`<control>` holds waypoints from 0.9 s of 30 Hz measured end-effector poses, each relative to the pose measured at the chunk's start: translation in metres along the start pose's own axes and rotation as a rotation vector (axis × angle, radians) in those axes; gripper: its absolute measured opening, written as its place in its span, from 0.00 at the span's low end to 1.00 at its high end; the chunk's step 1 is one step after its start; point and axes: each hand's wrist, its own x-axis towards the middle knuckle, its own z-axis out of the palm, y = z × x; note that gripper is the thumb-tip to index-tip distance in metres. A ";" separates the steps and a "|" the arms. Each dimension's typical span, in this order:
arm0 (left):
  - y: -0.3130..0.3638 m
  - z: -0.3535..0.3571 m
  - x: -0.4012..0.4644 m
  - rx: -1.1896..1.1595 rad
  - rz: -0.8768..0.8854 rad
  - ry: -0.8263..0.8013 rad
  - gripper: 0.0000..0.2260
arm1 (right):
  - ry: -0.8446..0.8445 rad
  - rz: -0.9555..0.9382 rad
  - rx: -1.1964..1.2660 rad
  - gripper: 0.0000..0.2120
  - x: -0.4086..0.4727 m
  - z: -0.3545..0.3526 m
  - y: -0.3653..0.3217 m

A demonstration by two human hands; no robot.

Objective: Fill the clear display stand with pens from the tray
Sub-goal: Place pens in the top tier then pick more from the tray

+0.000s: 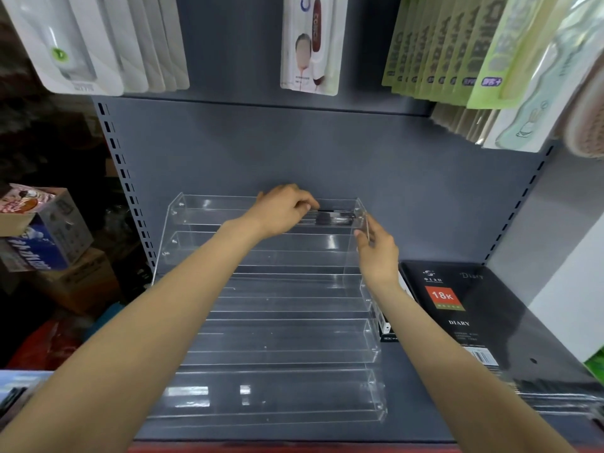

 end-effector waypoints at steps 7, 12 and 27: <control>-0.010 0.006 -0.014 -0.116 0.071 0.052 0.10 | -0.063 0.000 0.079 0.21 0.001 -0.006 -0.003; -0.002 0.007 -0.010 -0.071 0.063 0.045 0.09 | -0.150 0.048 0.216 0.18 0.001 -0.019 -0.010; 0.004 0.011 -0.005 0.055 0.024 0.046 0.09 | -0.251 0.081 0.158 0.18 0.008 -0.030 -0.013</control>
